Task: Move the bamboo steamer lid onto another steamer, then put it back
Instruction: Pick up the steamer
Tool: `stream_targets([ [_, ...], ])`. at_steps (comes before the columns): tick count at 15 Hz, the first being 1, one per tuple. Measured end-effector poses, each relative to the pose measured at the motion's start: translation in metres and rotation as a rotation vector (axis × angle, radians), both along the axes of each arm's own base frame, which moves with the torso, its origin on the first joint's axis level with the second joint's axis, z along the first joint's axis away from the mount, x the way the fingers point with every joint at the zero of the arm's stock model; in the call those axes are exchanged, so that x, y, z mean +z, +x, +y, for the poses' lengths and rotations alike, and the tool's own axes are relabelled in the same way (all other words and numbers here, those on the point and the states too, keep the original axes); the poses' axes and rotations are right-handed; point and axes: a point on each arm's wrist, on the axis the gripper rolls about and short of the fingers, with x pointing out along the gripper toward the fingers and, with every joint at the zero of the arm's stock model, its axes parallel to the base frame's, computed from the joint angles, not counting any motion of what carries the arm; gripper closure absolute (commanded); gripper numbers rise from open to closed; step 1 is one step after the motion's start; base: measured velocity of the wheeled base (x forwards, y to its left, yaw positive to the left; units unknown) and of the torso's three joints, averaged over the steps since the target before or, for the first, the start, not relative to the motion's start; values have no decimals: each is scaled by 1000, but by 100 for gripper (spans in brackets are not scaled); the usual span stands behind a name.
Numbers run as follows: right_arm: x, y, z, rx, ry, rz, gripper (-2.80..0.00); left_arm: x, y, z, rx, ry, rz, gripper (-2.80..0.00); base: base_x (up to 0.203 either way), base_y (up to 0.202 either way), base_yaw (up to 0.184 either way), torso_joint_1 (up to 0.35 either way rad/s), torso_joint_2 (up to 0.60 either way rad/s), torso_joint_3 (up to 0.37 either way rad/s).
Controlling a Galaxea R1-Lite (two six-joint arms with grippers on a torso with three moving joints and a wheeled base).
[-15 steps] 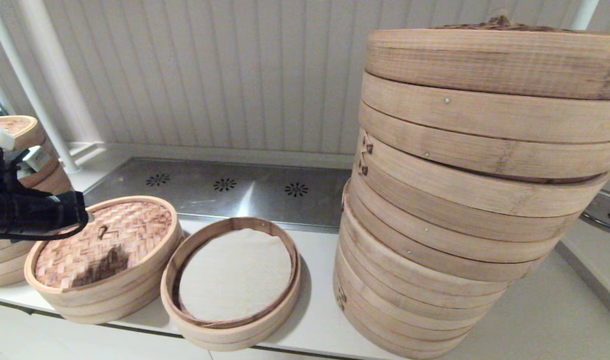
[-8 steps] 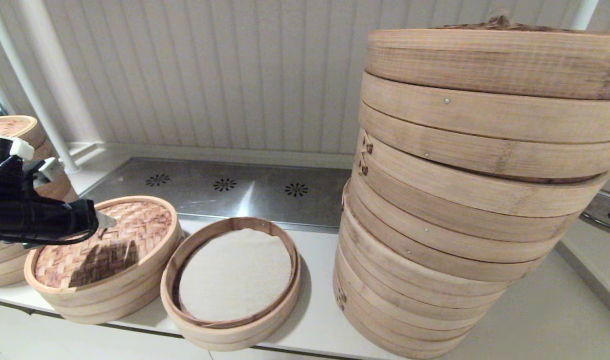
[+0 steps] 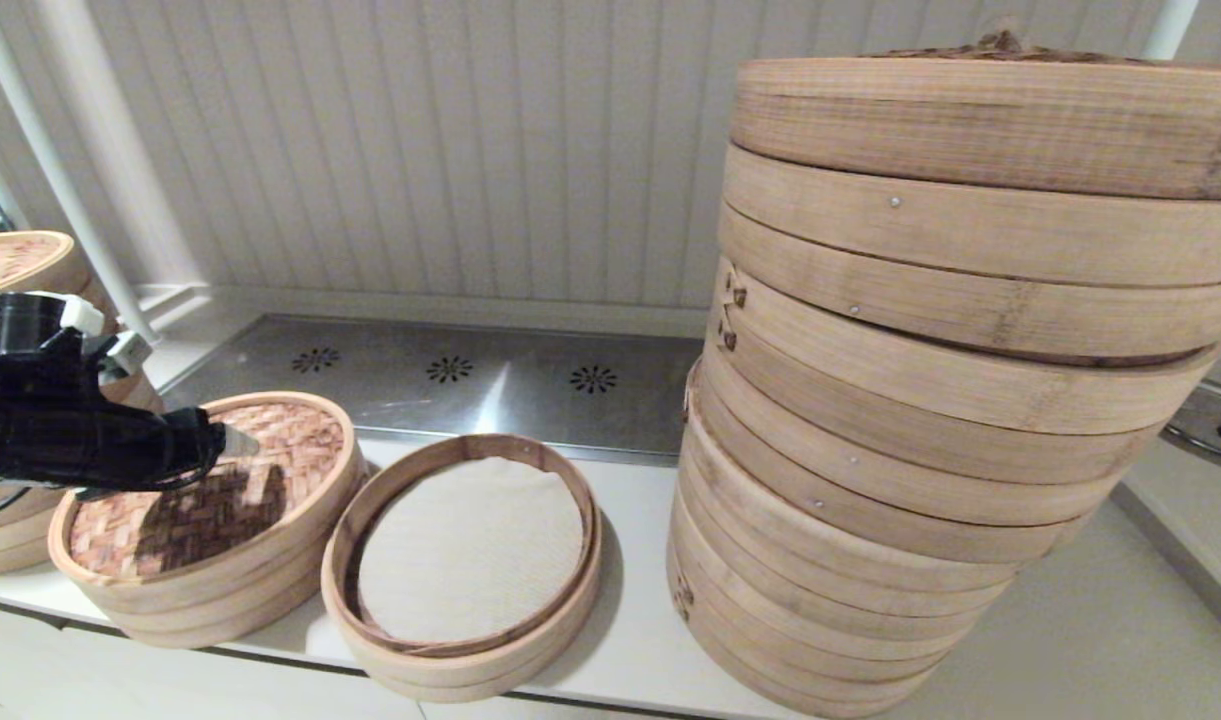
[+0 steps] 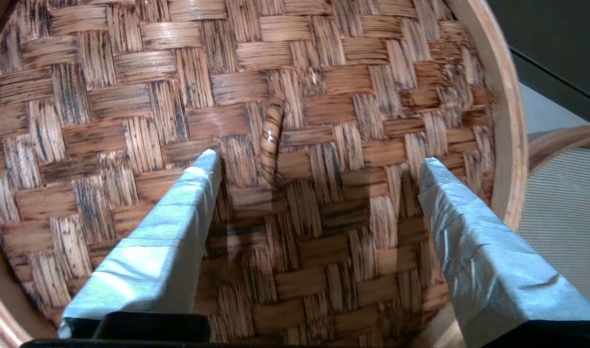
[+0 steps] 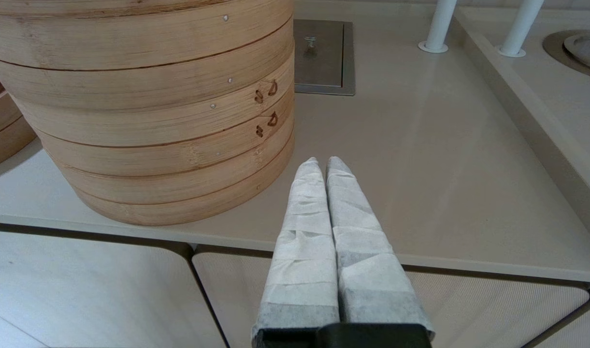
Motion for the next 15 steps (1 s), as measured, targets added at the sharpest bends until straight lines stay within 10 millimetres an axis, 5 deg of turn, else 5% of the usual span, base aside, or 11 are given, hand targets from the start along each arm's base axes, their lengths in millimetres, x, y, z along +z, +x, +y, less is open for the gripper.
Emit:
stream_targets([
  [2, 0, 0, 0, 0, 0, 0, 0, -2, 4, 1, 1, 2, -4, -280, 0, 0, 0, 0, 0, 0],
  [3, 0, 0, 0, 1, 0, 0, 0, -2, 6, 1, 2, 6, -16, 0, 0, 0, 0, 0, 0, 0],
  [15, 0, 0, 0, 0, 0, 0, 0, -8, 3, 12, 33, 0, 1, 0, 0, 0, 0, 0, 0, 0],
])
